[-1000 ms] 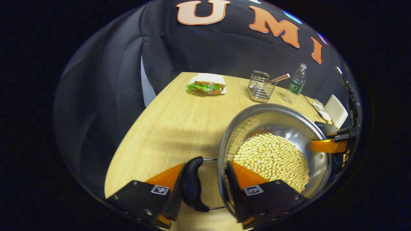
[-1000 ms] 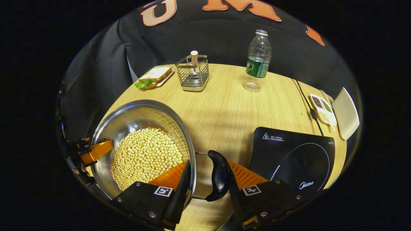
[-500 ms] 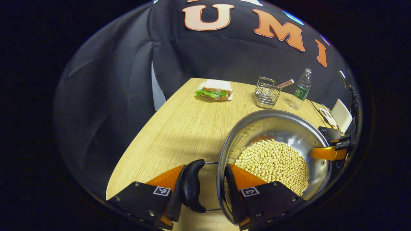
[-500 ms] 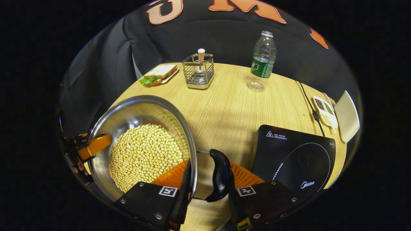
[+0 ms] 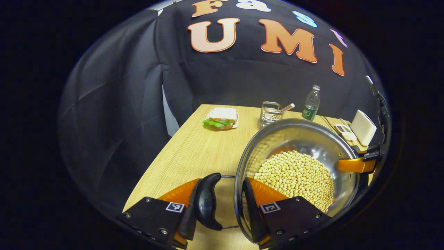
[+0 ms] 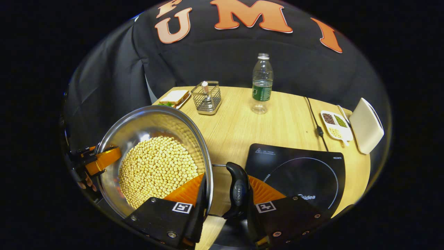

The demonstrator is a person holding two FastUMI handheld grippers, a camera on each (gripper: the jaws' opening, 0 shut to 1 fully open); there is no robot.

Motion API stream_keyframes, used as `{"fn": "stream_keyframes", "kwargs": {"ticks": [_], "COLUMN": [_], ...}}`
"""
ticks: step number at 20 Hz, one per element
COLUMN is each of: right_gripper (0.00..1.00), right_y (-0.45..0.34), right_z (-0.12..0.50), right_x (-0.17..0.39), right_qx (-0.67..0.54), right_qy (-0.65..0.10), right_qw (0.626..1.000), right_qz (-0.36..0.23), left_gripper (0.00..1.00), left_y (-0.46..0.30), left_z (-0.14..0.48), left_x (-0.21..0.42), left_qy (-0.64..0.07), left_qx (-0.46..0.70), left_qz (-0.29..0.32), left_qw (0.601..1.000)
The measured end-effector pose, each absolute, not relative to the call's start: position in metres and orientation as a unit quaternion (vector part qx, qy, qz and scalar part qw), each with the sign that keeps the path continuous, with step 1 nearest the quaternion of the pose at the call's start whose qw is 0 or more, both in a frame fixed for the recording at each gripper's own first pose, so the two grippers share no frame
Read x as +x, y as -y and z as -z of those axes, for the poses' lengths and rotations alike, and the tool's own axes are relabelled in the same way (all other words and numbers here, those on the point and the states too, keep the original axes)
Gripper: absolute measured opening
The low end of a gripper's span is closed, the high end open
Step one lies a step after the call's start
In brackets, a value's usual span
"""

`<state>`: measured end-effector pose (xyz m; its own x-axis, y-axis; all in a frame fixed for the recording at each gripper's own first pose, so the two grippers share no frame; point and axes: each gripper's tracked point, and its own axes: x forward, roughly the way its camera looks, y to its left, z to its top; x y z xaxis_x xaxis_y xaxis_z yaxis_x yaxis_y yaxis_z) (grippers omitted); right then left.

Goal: First push the handle of the pot to place it horizontally, then grasp the pot with both hands and set it on the induction cooktop.

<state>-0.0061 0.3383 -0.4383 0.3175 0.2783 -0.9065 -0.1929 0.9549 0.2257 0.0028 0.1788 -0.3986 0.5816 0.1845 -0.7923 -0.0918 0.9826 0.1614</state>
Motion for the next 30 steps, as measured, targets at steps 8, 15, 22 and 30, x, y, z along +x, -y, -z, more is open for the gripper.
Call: {"fn": "stream_keyframes", "kwargs": {"ticks": [8, 15, 22, 30], "right_gripper": [0.52, 0.52, 0.52, 0.52], "right_y": [-0.290, -0.265, -0.281, -0.284], "right_z": [0.381, 0.348, 0.352, 0.348], "right_x": [-0.006, -0.015, -0.032, -0.036], "right_qx": [0.045, 0.051, 0.049, 0.052], "right_qy": [-0.546, -0.534, -0.531, -0.545], "right_qw": [0.830, 0.842, 0.846, 0.837], "right_qz": [-0.103, -0.058, -0.017, 0.006], "left_gripper": [0.64, 0.63, 0.64, 0.64], "left_y": [-0.089, -0.004, 0.077, 0.116], "left_z": [0.376, 0.373, 0.388, 0.411], "left_x": [0.021, 0.037, 0.046, 0.056], "left_qy": [-0.435, -0.420, -0.417, -0.429], "left_qx": [0.067, 0.076, 0.077, 0.078], "left_qz": [-0.036, 0.006, 0.044, 0.068], "left_qw": [0.897, 0.904, 0.905, 0.897]}}
